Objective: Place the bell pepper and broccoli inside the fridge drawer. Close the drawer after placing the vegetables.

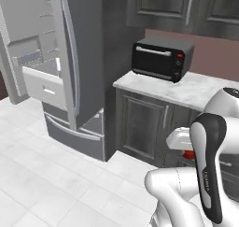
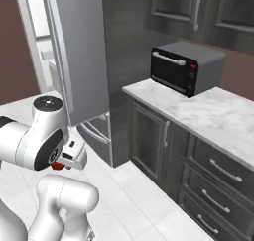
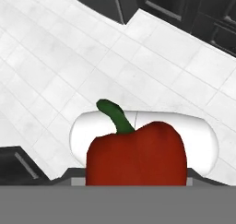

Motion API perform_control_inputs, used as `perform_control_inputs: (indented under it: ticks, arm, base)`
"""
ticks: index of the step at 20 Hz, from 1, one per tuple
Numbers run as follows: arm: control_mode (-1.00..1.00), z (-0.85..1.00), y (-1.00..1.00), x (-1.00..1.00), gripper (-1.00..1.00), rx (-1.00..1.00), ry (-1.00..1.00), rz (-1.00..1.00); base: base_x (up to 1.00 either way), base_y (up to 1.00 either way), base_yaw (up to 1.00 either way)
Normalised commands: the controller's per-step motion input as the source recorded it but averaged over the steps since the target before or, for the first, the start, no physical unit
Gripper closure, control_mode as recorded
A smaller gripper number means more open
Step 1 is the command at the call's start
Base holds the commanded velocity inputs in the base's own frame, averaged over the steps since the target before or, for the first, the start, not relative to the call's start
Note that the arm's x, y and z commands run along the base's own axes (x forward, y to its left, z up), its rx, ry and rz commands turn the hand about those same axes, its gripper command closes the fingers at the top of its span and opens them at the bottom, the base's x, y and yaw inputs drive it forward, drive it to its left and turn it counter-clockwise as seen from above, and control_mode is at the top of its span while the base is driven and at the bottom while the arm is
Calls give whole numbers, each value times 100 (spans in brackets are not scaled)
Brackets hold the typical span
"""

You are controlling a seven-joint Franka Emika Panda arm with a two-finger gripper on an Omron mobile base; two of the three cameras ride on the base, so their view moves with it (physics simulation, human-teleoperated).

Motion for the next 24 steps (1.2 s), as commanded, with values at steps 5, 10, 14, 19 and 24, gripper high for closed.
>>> perform_control_inputs:
  ticks: [5, 10, 14, 19, 24]
  arm:
    - [100, 0, 0, 0, 100, 0, 0, 0]
    - [100, 0, 0, 0, 100, 0, 0, 0]
    - [100, 0, 0, 0, 100, 0, 0, 0]
    - [100, 0, 0, 0, 100, 0, 0, 0]
    - [100, 0, 0, 0, 100, 0, 0, 0]
  base:
    - [30, 100, 0]
    - [33, 100, -2]
    - [36, 100, -11]
    - [33, 100, -15]
    - [24, 100, -12]
